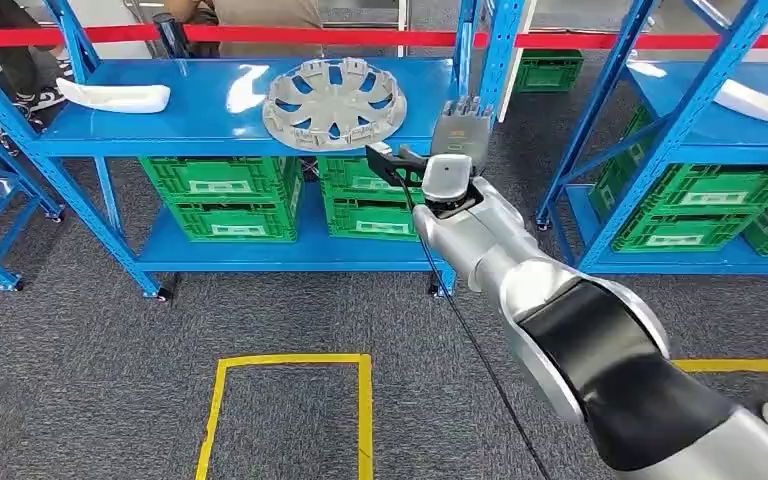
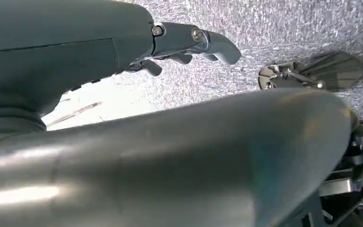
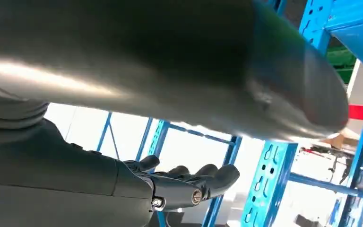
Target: Take the parts from the cabinet and place them on the table.
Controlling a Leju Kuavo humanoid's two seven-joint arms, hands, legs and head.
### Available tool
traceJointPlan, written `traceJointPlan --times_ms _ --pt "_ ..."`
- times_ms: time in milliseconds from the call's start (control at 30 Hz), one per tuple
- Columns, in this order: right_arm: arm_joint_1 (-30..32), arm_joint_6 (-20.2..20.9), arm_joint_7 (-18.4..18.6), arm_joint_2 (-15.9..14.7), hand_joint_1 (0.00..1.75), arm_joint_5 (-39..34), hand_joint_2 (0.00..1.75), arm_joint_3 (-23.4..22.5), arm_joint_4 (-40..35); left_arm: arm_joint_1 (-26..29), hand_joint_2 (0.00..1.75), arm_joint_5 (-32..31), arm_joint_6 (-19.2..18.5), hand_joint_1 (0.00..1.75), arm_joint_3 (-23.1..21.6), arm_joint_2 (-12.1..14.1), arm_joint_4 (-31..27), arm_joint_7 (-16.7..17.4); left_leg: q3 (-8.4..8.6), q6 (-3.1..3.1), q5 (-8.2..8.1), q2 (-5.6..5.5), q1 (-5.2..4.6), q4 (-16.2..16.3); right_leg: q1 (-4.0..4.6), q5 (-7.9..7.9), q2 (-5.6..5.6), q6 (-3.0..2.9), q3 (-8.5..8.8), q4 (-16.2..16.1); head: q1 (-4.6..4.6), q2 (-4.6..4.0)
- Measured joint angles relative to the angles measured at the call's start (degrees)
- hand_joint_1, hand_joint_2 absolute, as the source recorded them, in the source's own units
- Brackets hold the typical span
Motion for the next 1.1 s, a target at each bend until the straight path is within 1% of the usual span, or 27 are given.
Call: traceJointPlan --times_ms 233,400,500,633,833,1000,1100 --pt "0.00 0.76 0.00 0.07 0.00 0.02 0.00 0.00 0.00 0.00 0.00 0.48 0.00 0.00 0.00 -1.40 -0.02 0.41 -0.02 0.00 0.00 -0.02 0.00 0.00 -0.01 0.00 -0.01 0.00 0.01 0.00 0.00 0.00" --pt "0.06 1.31 0.00 0.09 0.00 0.13 0.00 0.00 0.02 0.04 0.00 0.92 0.00 0.00 0.00 -1.75 -0.02 0.06 -0.02 0.00 0.00 -0.02 0.00 0.00 0.00 0.00 -0.02 0.00 0.00 0.00 0.00 0.00" --pt "0.12 1.31 0.00 0.11 0.00 0.79 0.00 0.00 0.04 0.08 0.00 0.98 0.00 0.00 0.00 -1.88 -0.02 0.06 -0.02 0.00 0.00 -0.02 0.00 0.00 0.00 0.00 -0.02 0.00 0.00 0.00 0.00 0.00" --pt "0.39 0.33 0.00 0.42 0.00 2.71 0.00 0.28 0.04 0.20 0.00 1.11 0.00 0.00 0.00 -2.03 -0.02 -0.04 -0.02 0.00 0.00 -0.02 0.00 0.00 0.00 0.00 -0.02 0.00 0.00 0.00 0.00 0.00" --pt "0.73 -1.49 0.00 1.33 0.00 3.04 0.00 3.81 0.04 0.21 0.00 1.53 0.00 0.00 0.00 -2.21 -0.02 -0.11 -0.03 0.00 0.00 -0.02 0.00 0.00 0.00 0.00 -0.02 0.00 0.00 0.00 0.02 0.00" --pt "0.85 -1.64 0.00 2.38 0.00 3.04 0.00 6.12 0.09 0.30 0.00 2.01 0.00 0.00 0.00 -2.21 -0.02 -0.15 -0.03 0.00 0.00 -0.03 0.00 -0.01 0.00 0.00 -0.02 0.00 0.00 0.00 0.00 0.00" --pt "0.90 -0.96 -0.02 2.91 0.00 3.04 0.00 6.95 0.28 0.44 0.00 2.30 0.00 0.00 0.00 -2.21 -0.04 -0.64 -0.03 0.00 0.00 -0.03 0.00 -0.01 0.00 0.00 -0.02 0.00 0.00 0.00 0.02 0.00"
